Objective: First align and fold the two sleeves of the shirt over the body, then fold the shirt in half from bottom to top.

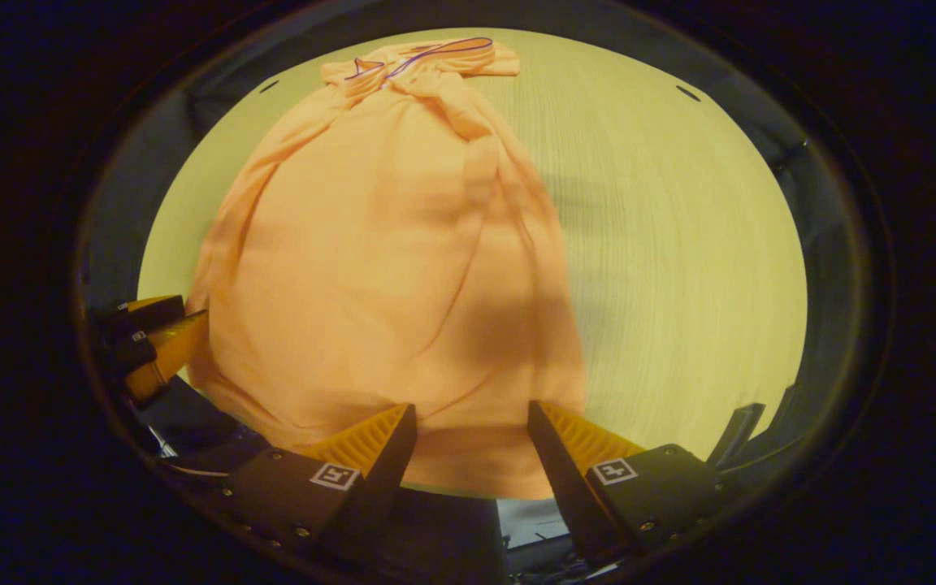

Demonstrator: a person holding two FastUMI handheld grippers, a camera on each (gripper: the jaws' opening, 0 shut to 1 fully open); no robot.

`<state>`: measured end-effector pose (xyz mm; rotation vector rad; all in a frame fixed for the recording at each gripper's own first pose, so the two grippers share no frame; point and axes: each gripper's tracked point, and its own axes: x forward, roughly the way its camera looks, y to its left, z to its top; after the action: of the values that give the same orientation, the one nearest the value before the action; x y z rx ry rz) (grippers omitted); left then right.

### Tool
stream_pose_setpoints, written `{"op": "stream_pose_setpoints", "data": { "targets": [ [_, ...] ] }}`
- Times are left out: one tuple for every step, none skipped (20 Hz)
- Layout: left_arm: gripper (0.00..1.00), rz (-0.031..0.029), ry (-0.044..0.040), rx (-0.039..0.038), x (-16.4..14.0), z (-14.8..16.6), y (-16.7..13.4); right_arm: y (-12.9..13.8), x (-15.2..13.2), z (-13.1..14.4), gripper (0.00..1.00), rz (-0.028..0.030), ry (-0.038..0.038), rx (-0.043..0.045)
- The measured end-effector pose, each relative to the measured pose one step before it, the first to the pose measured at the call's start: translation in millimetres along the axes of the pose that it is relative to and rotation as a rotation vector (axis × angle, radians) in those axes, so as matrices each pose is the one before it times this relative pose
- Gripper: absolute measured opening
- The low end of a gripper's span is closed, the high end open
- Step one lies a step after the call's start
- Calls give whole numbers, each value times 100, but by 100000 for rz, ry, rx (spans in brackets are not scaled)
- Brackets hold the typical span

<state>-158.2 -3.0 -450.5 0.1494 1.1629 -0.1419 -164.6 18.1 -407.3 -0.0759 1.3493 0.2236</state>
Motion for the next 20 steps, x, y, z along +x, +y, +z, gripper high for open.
{"op": "stream_pose_setpoints", "data": {
  "targets": [
    [80, 694, 2169, -151, 63, -485, 8, -40, 41, -45, 87, -1303, 855, -360],
    [81, 553, -1351, 568, 90, 405, -108, -31, 9, 33, 87, -1345, 672, -463],
    [79, 521, 1554, 961, -68, 22, -59, 105, 90, -7, 87, -645, 967, -103],
    [82, 722, 921, 650, 293, 237, -117, 6, 41, 68, 88, -29, 1260, 477],
    [81, 720, 1684, 730, -21, 10, -32, -29, 123, -13, 89, 148, 1562, 974],
    [81, 895, 1813, 441, 94, -69, -42, 3, -16, 85, 89, -3, 1617, 535],
    [81, 1003, 2043, -255, -161, -7, 32, 15, 38, 2, 89, -279, 1567, 59],
    [81, 664, 1518, -1300, 82, -23, -25, 12, -53, 40, 89, -295, 1198, 341],
    [81, -1267, 1910, -2276, 82, -29, -322, 45, 29, 12, 90, -186, 972, 267],
    [79, -2518, 1302, -3628, 94, 142, -424, 52, 14, -32, 90, -83, 644, -462],
    [70, -4568, 917, -3992, -19, -39, -773, -15, -59, 65, 90, 183, -63, -169],
    [41, -168, 797, -1940, 9, -35, 92, 9, -1, 137, 90, 90, -61, -361],
    [42, -101, 62, -102, 149, 482, 1, 64, 127, 54, 84, -97, -762, 431],
    [34, 344, 529, 1274, -25, -378, -101, 148, -98, 159, 69, 47, -465, 1653],
    [37, 344, -2097, 1140, 77, 270, 10, 144, -84, 69, 45, 239, -300, 722],
    [14, 1294, 418, 107, -137, 6, -96, 198, -27, 109, 35, 369, -531, 435],
    [12, 619, -755, 2181, -23, 139, -108, 112, 93, 232, 14, 40, -561, 438],
    [15, 879, 18, 1164, -144, 9, -71, -3, -37, -30, 7, 317, 366, -1710],
    [9, 824, -531, 804, -10, 121, -59, -33, -42, -124, 6, 489, -41, -1158],
    [6, 327, 258, 234, 192, -241, 81, -19, -39, 53, 6, 748, -319, 10]
  ]
}}
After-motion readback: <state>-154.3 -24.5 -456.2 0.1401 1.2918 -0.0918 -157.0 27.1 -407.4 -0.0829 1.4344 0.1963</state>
